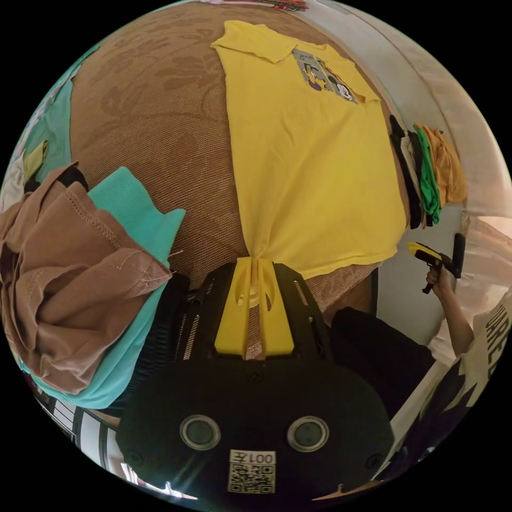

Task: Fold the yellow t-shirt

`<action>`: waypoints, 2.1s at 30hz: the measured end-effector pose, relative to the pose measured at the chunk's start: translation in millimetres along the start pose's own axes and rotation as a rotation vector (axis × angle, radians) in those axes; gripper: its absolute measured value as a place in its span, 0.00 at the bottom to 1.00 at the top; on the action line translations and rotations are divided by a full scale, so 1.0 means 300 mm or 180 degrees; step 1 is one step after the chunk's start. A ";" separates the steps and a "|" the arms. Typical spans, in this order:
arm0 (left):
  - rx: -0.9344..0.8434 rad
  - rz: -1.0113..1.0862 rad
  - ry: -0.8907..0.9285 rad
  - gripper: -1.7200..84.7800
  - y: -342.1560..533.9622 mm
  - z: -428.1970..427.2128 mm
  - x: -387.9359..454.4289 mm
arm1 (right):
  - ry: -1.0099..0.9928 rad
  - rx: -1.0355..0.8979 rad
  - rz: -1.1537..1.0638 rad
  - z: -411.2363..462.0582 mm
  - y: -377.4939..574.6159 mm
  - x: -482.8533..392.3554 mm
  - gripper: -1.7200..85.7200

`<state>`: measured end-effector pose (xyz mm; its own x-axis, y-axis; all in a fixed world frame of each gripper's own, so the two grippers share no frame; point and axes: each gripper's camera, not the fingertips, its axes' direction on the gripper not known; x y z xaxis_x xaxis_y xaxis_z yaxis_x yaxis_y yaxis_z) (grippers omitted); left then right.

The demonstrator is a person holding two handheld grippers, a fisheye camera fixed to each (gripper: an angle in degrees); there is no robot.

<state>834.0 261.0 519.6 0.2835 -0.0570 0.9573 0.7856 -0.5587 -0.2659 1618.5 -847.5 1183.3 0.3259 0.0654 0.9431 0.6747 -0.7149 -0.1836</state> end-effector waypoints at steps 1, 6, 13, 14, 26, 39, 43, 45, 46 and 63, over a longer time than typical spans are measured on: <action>-0.0015 0.0007 0.0003 0.00 0.000 0.010 -0.011 | -0.0135 -0.0012 0.0017 0.029 0.010 0.042 0.10; -0.0090 0.0067 0.0001 0.00 0.001 0.041 -0.053 | -0.0730 0.0089 0.0185 0.127 0.054 0.194 0.08; -0.0098 0.0276 0.0143 0.01 0.040 0.038 -0.107 | -0.0929 0.0140 0.0179 0.069 0.154 0.322 0.04; -0.0094 0.0288 0.0188 0.01 0.047 0.033 -0.112 | -0.0907 0.0175 0.0177 0.029 0.171 0.332 0.04; -0.0462 0.0027 0.1357 0.01 0.456 -0.021 -0.092 | -0.0551 -0.1057 -0.0211 -0.245 0.350 0.303 0.04; 0.0761 0.0453 0.1517 0.01 0.027 -0.179 -0.219 | -0.0265 0.0617 -0.0863 -0.450 -0.238 0.229 0.04; 0.0914 0.0187 0.1345 0.03 -0.252 -0.114 -0.291 | 0.0608 0.0828 -0.0865 -0.312 -0.565 0.206 0.05; 0.1001 -0.0077 0.1380 0.04 -0.291 -0.077 -0.322 | 0.1034 0.0778 -0.0686 -0.246 -0.660 0.202 0.05; 0.1102 -0.0251 0.1394 0.04 -0.281 -0.062 -0.336 | 0.1151 0.0792 -0.0631 -0.227 -0.687 0.193 0.06; 0.0445 -0.0138 0.0065 0.10 0.152 0.130 0.170 | 0.1309 -0.0268 -0.0239 -0.016 -0.366 -0.096 0.14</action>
<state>905.8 265.0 551.8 0.2375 -0.0527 0.9700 0.8662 -0.4404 -0.2360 1531.9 -774.2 1177.6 -0.0249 -0.1515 0.9881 0.6245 -0.7742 -0.1030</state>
